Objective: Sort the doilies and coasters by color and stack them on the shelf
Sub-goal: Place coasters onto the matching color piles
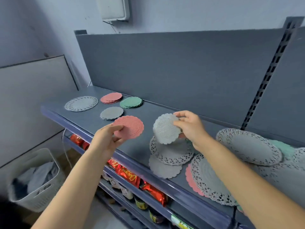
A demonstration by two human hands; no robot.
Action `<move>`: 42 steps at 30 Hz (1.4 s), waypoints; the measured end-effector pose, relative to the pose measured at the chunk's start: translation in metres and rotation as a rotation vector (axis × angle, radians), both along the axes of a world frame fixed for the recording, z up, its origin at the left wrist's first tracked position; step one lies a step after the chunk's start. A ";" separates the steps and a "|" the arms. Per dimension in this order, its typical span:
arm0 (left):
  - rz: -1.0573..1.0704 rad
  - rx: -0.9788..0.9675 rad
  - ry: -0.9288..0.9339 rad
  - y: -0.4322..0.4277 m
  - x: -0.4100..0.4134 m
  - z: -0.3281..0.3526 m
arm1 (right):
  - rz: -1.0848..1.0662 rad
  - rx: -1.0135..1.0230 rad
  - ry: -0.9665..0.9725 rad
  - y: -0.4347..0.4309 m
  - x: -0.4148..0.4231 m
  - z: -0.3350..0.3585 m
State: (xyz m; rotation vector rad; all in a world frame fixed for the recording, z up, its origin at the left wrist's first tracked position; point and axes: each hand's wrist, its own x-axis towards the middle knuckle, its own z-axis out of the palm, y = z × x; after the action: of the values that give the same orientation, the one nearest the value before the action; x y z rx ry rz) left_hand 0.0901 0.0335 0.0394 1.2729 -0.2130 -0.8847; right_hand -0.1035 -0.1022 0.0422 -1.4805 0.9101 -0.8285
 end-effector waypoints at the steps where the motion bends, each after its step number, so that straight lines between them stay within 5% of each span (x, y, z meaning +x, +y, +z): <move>1: 0.022 -0.010 0.006 0.008 0.019 0.001 | 0.004 0.030 -0.008 0.005 0.021 0.002; 10: 0.015 0.059 -0.103 0.042 0.200 0.001 | -0.026 0.033 0.042 0.040 0.194 -0.002; 19: -0.131 0.082 -0.326 -0.050 0.284 0.003 | -0.122 0.029 0.062 0.004 0.272 -0.006; 25: -0.245 0.045 -0.497 -0.130 0.306 -0.002 | -0.049 -0.278 0.429 -0.051 0.292 -0.025; 30: -0.342 0.147 -0.843 -0.178 0.327 -0.008 | 0.115 -0.378 0.585 -0.066 0.299 -0.027; 34: -0.448 0.478 -1.312 -0.199 0.342 -0.018 | 0.157 -0.300 0.587 -0.066 0.298 -0.026; 42: -1.017 0.471 -1.528 -0.223 0.336 -0.011 | 0.107 -0.191 0.651 -0.053 0.304 -0.015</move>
State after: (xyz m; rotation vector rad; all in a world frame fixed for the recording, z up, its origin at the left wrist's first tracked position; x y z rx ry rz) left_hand 0.4266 -0.1892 0.0283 2.1073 -2.0858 -0.5610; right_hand 0.2009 -0.1549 0.0270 -2.0003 1.2333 -0.3519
